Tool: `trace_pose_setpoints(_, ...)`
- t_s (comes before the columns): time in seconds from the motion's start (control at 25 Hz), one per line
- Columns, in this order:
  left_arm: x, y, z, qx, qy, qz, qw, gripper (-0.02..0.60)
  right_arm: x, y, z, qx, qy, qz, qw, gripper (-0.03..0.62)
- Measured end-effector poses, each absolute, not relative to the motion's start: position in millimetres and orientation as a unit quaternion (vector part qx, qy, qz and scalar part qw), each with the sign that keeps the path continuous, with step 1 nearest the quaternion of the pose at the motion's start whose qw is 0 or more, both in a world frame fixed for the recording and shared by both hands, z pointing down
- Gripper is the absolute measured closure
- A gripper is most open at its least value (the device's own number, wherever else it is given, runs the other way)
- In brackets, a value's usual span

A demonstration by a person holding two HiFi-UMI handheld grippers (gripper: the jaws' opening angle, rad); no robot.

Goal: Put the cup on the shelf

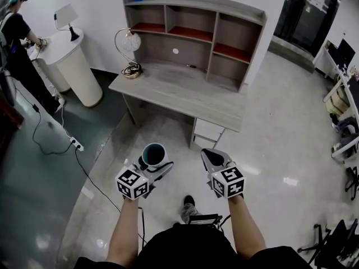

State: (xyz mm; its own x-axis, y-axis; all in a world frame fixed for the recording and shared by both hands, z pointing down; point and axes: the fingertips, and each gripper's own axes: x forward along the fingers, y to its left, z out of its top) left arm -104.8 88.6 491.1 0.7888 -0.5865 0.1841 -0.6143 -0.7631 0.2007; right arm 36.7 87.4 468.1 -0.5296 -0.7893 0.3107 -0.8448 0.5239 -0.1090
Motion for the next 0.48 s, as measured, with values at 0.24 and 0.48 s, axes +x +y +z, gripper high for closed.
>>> trace_pose_setpoints(0.24, -79.4, 27.0, 482.4, 0.937, -0.324, 0.054, 0.121, 0.211, 61.2, 22.6, 462.7, 0.469, -0.868, 0.124, 0.108, 0.582)
trace_pose_setpoints(0.48, -63.1, -16.0, 486.3, 0.931, -0.339, 0.054, 0.125, 0.211, 80.6, -24.9, 467.0, 0.461, -0.871, 0.128, 0.111, 0.582)
